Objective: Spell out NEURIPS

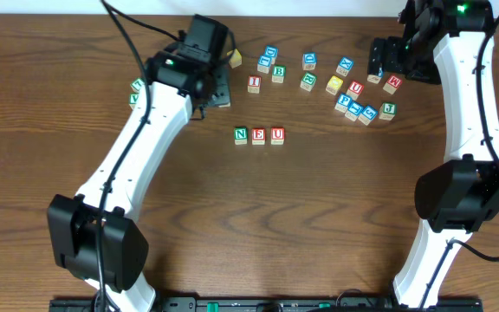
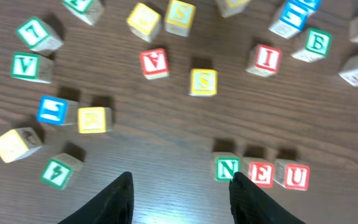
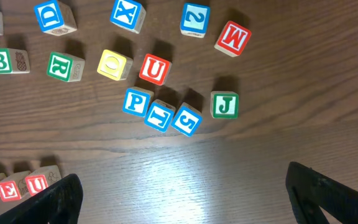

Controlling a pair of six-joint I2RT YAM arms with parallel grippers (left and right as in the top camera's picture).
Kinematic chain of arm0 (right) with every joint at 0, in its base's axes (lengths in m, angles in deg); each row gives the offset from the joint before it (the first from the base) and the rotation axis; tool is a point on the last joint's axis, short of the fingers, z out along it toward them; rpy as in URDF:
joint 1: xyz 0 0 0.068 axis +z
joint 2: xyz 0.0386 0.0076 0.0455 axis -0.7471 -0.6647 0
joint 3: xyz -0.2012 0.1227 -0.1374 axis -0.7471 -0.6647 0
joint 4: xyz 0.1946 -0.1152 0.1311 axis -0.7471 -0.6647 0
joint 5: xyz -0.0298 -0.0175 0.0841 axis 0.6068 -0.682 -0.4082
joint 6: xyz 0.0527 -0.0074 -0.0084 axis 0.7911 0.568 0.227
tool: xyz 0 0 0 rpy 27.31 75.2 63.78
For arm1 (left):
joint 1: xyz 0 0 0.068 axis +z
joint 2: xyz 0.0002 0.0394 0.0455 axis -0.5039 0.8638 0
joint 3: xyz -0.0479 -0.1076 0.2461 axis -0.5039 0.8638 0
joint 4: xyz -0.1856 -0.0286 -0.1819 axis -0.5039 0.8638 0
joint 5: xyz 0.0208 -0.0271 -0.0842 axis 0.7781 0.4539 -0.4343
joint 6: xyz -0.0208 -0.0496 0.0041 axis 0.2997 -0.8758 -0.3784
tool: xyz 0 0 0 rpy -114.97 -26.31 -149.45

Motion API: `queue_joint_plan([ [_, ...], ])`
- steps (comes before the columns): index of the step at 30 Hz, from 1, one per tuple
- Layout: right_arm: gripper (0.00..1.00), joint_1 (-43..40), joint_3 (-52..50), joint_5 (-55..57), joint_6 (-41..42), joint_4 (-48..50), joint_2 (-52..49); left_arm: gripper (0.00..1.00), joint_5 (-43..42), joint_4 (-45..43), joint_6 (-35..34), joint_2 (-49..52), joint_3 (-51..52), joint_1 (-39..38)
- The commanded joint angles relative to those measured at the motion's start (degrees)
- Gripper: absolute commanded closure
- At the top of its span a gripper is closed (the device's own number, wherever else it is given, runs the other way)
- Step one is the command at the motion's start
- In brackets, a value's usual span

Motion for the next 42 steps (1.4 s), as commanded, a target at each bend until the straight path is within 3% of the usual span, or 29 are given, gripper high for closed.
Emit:
queue_joint_plan([
  [1, 0.01, -0.3, -0.4, -0.3, 0.0, -0.2, -0.1, 0.51, 0.8, 0.3, 1.0, -1.2, -0.9, 2.0],
  [19, 0.01, -0.3, -0.4, -0.3, 0.0, -0.2, -0.1, 0.51, 0.8, -0.6, 1.9, -1.2, -0.9, 9.1],
  [42, 0.01, -0.3, -0.4, -0.3, 0.0, -0.2, -0.1, 0.50, 0.8, -0.8, 1.9, -1.2, -0.9, 9.3],
])
